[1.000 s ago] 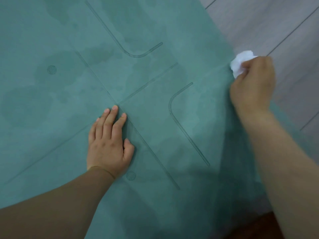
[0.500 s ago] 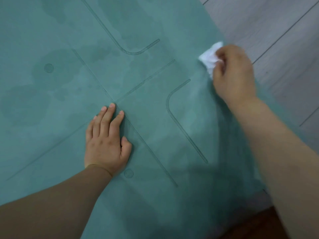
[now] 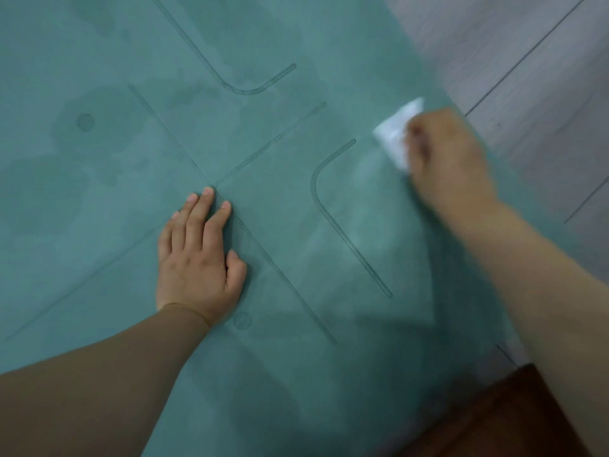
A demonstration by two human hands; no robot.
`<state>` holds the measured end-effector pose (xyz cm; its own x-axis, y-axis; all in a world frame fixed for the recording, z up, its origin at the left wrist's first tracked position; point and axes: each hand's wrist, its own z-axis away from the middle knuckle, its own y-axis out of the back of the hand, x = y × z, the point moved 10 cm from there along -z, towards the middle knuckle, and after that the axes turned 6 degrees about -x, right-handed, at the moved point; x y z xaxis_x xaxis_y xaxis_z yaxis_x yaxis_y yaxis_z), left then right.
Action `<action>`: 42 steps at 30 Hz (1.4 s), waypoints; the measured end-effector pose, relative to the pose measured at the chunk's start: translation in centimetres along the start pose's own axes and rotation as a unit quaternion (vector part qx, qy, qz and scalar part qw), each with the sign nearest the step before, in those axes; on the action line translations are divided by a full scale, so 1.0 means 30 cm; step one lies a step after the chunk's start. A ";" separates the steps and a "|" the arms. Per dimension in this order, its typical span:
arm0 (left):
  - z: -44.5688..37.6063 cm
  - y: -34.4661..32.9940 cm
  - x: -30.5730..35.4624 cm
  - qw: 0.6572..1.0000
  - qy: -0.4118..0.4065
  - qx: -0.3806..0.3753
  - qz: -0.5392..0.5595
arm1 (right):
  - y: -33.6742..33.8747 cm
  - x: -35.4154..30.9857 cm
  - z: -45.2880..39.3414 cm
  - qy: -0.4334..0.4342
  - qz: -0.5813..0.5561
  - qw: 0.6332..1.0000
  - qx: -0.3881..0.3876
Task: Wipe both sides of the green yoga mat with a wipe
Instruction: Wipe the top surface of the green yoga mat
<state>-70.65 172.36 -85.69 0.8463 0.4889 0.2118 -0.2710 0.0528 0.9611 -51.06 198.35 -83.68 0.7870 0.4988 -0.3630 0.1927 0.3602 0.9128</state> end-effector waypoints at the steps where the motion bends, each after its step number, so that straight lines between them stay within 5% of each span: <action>1: 0.002 0.000 -0.001 1.000 0.001 0.001 0.001 | 0.079 0.094 -0.017 -0.078 -0.024 0.994 0.073; 4: 0.003 0.000 -0.004 1.000 0.000 0.000 0.000 | 0.029 0.017 0.071 -0.076 -0.050 0.982 0.164; 7: 0.001 -0.005 -0.007 1.000 0.000 -0.002 0.002 | -0.223 -0.387 0.312 0.206 -0.085 0.975 0.003; 10: 0.006 -0.007 -0.008 1.000 0.000 0.003 0.002 | -0.329 -0.547 0.553 0.457 -0.027 0.871 -0.181; 12: 0.007 -0.005 -0.008 1.000 -0.003 0.010 0.005 | -0.264 -0.424 0.400 0.427 0.022 0.891 -0.150; 15: 0.007 -0.004 -0.008 1.000 -0.008 0.013 0.008 | -0.013 -0.053 0.072 0.152 0.060 0.985 0.048; 18: 0.010 -0.002 -0.008 1.000 -0.007 0.013 0.009 | 0.099 0.174 0.036 -0.092 0.011 0.984 0.154; 20: 0.013 -0.004 -0.008 1.000 -0.007 0.012 0.008 | 0.015 0.041 0.087 -0.045 -0.003 0.993 0.110; 22: 0.011 -0.004 -0.007 1.000 -0.009 0.012 0.011 | -0.163 -0.207 0.260 0.147 -0.007 0.988 -0.048; 24: 0.011 -0.005 -0.006 1.000 -0.011 0.012 0.016 | -0.298 -0.427 0.577 0.337 0.006 0.913 -0.230; 26: 0.014 -0.004 -0.006 1.000 -0.010 0.012 0.017 | -0.330 -0.426 0.677 0.394 0.013 0.859 -0.325; 28: 0.015 -0.005 -0.008 1.000 -0.007 0.012 0.018 | -0.252 -0.301 0.481 0.327 0.008 0.909 -0.257; 30: 0.015 -0.006 -0.008 1.000 -0.006 0.013 0.020 | -0.063 -0.076 0.220 0.189 0.021 0.979 -0.074; 32: 0.014 -0.007 -0.008 1.000 -0.005 0.014 0.019 | 0.118 0.164 0.106 0.008 0.019 0.995 0.093; 34: 0.016 -0.004 -0.007 1.000 -0.006 0.016 0.020 | 0.123 0.195 0.131 -0.086 -0.010 0.986 0.141; 35: 0.017 -0.004 -0.005 1.000 -0.008 0.016 0.021 | 0.069 0.111 0.158 -0.046 -0.026 0.992 0.117; 37: 0.018 -0.002 -0.003 1.000 -0.008 0.015 0.023 | -0.125 -0.151 0.289 0.111 -0.039 0.992 -0.053; 39: 0.017 -0.001 0.000 1.000 -0.008 0.015 0.022 | -0.320 -0.377 0.568 0.267 -0.025 0.928 -0.260; 41: 0.015 0.001 -0.001 1.000 -0.008 0.016 0.018 | -0.356 -0.460 0.726 0.347 -0.019 0.874 -0.340; 42: 0.017 0.002 0.000 1.000 -0.007 0.016 0.016 | -0.336 -0.438 0.698 0.368 -0.029 0.873 -0.319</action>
<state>-70.45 171.91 -85.55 0.8438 0.4776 0.2446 -0.2830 0.0087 0.9591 -51.09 171.65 -84.19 0.1523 0.7521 -0.6412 -0.3318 0.6500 0.6837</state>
